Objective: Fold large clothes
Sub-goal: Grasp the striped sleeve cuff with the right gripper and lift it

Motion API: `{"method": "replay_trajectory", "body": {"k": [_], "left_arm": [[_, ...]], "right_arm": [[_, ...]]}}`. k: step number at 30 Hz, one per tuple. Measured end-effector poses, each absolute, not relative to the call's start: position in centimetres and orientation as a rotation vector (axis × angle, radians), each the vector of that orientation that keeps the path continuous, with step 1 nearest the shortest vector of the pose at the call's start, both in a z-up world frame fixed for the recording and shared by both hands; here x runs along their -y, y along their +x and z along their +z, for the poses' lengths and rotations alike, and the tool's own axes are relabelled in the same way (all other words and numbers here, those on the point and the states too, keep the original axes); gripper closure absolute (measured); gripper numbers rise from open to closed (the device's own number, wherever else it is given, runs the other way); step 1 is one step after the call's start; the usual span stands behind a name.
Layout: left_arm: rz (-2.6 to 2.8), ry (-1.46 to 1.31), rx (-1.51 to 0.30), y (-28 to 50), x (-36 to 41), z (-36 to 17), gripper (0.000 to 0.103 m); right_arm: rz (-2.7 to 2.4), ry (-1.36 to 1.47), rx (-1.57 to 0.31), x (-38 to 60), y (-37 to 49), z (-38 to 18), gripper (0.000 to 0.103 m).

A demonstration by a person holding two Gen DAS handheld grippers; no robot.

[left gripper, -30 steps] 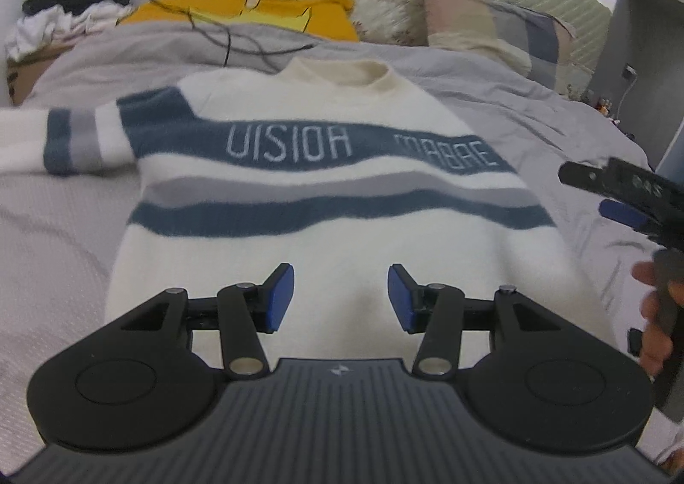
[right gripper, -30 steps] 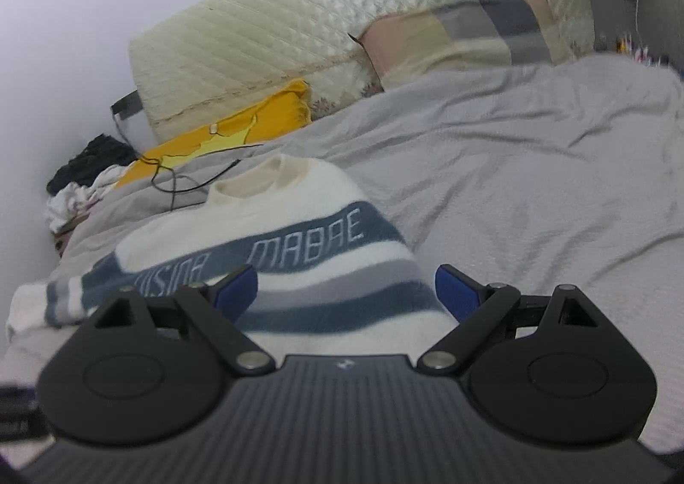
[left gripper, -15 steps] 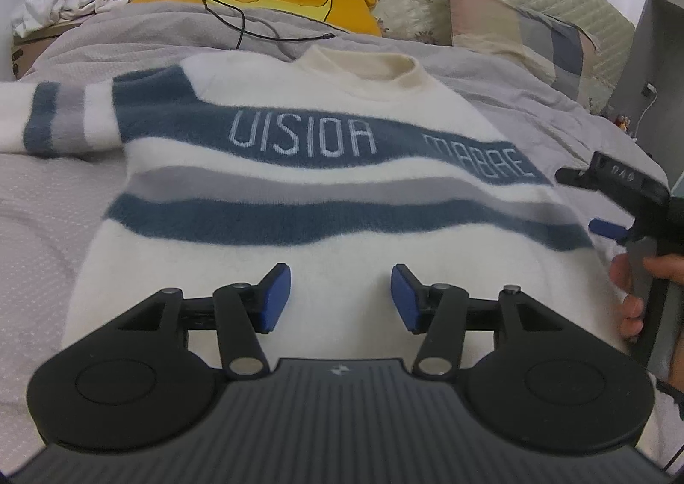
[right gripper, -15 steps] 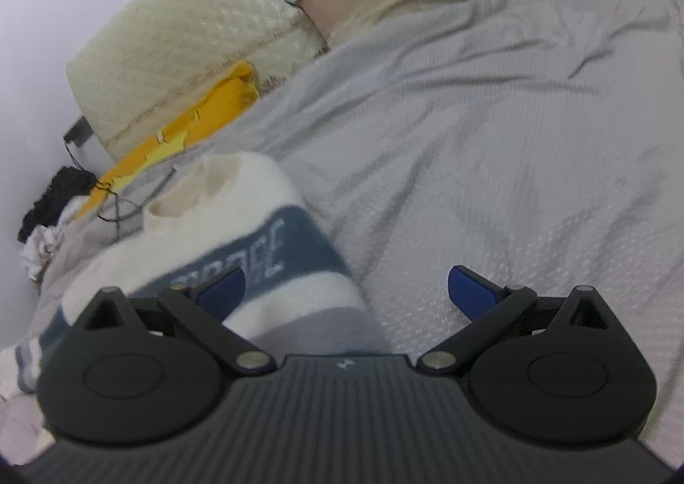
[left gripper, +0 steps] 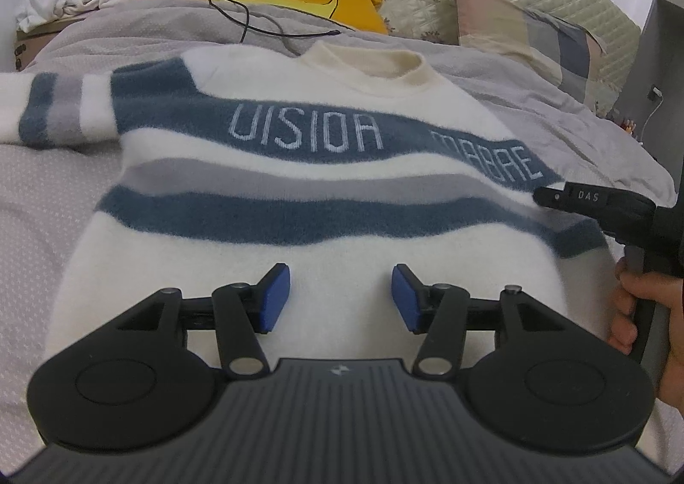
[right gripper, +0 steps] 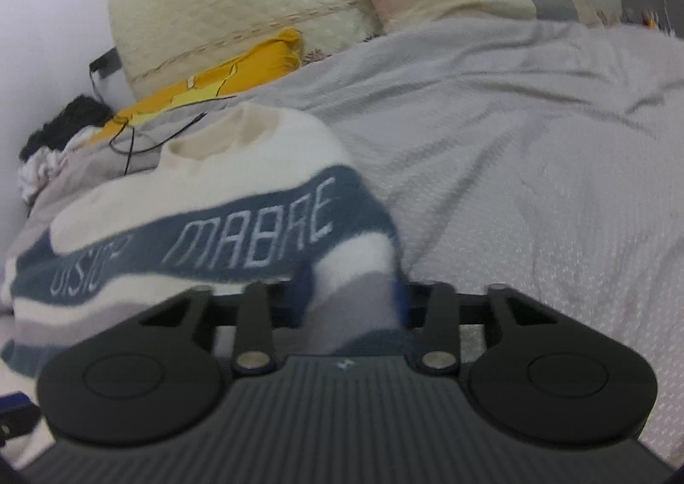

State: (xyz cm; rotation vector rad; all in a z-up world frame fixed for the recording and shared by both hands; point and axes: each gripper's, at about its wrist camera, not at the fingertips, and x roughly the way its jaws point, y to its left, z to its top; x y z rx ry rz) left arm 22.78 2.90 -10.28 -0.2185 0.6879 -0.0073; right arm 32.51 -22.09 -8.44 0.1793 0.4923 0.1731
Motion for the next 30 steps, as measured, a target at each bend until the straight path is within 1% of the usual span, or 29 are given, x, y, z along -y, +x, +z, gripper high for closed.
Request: {"method": "replay_trajectory", "body": {"k": [2, 3, 7, 10, 13, 16, 19, 21, 22, 23, 26, 28, 30], "left_arm": [[-0.001, -0.228, -0.684, 22.6, -2.9, -10.3, 0.044], [0.003, -0.232, -0.683, 22.6, -3.0, -10.3, 0.044], [0.019, -0.258, -0.675, 22.3, -3.3, -10.2, 0.044], [0.067, -0.316, -0.664, 21.7, -3.9, -10.4, 0.044], [0.103, -0.378, -0.664, 20.8, -4.2, -10.8, 0.044], [0.145, -0.371, -0.65, 20.4, -4.4, -10.7, 0.044], [0.187, -0.41, -0.648, 20.5, -5.2, -10.6, 0.044], [0.209, -0.439, -0.636, 20.6, -5.9, -10.5, 0.044], [0.217, -0.447, -0.634, 20.6, -6.2, -10.5, 0.044], [0.223, -0.456, -0.636, 20.6, -6.5, -10.5, 0.044], [0.226, -0.467, -0.644, 20.7, -6.8, -10.8, 0.044], [0.221, -0.45, -0.648, 20.9, -6.7, -10.8, 0.044], [0.209, -0.442, -0.654, 21.1, -6.6, -10.9, 0.044]], "right_arm": [[0.154, 0.156, -0.474, 21.3, 31.8, -7.7, 0.083], [0.151, 0.134, -0.459, 20.7, 31.5, -7.3, 0.084], [0.202, -0.01, -0.37, 16.6, 29.6, -6.1, 0.086], [0.315, -0.075, -0.34, 13.5, 28.6, -6.2, 0.086], [0.439, -0.076, -0.412, 11.1, 28.8, -7.7, 0.086], [0.469, -0.002, -0.469, 10.7, 29.2, -8.8, 0.086], [0.526, 0.107, -0.478, 11.5, 29.3, -7.9, 0.086], [0.619, 0.216, -0.491, 12.0, 29.2, -7.3, 0.097], [0.666, 0.248, -0.499, 11.9, 29.0, -7.0, 0.1], [0.698, 0.238, -0.51, 11.2, 28.6, -6.6, 0.101], [0.673, 0.104, -0.472, 9.2, 27.4, -5.5, 0.101], [0.645, 0.129, -0.469, 10.1, 27.3, -4.9, 0.1], [0.594, 0.197, -0.448, 12.6, 27.5, -3.8, 0.097]]}}
